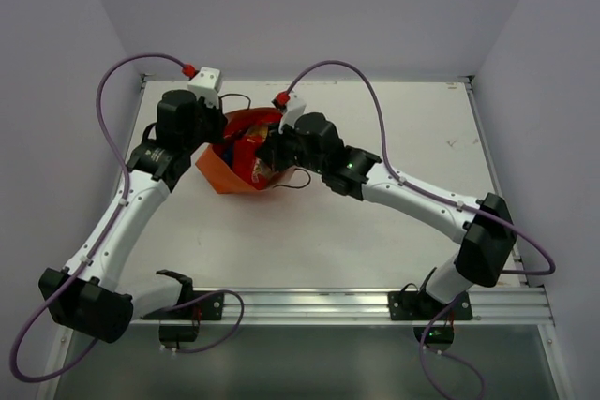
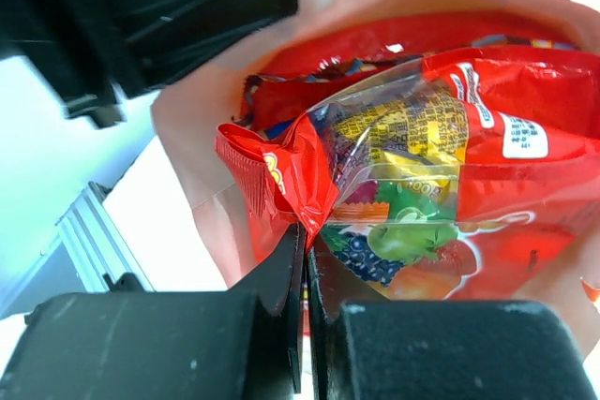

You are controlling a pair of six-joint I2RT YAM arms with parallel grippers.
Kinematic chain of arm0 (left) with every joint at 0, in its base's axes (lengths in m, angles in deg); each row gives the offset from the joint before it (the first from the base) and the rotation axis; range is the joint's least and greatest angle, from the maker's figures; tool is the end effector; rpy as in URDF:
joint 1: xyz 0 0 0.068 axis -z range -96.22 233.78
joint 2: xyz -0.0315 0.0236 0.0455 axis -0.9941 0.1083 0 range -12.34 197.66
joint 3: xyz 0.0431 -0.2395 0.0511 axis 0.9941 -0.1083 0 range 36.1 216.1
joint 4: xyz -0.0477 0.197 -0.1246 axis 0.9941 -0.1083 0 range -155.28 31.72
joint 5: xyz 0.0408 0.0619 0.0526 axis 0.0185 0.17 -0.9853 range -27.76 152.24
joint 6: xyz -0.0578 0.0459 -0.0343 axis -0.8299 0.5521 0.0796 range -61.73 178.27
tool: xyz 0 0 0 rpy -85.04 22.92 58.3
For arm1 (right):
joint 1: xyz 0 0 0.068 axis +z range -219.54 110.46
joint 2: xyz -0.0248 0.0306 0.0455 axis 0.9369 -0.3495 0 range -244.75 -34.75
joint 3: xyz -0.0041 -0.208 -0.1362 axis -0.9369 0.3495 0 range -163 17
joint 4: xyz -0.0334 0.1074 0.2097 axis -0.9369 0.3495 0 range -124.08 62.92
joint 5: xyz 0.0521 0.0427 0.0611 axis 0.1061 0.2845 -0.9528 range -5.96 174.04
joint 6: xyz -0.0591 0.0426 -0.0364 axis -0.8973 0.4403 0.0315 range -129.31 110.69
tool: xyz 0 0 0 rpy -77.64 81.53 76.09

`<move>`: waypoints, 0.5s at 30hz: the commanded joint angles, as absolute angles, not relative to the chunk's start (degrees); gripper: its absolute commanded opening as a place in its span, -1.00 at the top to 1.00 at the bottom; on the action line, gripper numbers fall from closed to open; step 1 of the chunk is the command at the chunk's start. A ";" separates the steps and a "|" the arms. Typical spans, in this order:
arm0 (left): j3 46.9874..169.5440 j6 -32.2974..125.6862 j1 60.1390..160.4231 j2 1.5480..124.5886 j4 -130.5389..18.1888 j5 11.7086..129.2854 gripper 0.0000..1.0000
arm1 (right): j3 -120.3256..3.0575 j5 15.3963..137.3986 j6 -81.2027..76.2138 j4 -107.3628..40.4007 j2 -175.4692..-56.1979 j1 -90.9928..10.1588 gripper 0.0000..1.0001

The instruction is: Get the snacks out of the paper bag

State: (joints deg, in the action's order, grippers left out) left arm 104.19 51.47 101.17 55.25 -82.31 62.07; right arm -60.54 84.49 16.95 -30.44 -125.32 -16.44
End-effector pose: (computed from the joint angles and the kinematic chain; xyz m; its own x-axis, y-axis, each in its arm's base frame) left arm 0.2679 -0.0838 0.3387 -0.4134 0.0053 -0.9105 0.2491 0.9625 -0.1075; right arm 0.2337 0.3104 0.3198 -0.5063 0.0626 -0.8601 -0.6369 0.6453 0.4219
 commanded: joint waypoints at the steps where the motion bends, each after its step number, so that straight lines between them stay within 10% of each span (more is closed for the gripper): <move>1: 105.00 49.57 101.18 55.60 -81.92 59.86 1.00 | -65.96 82.11 12.14 -39.44 -120.10 -17.07 1.00; 15: 104.83 49.31 100.92 56.22 -81.83 56.08 1.00 | -66.68 85.27 10.37 -30.48 -104.81 -28.05 1.00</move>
State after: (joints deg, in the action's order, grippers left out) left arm 104.19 50.31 101.10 56.30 -81.96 57.37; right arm -62.70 83.02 11.18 -27.18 -111.15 -23.92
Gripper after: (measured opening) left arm 0.035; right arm 0.011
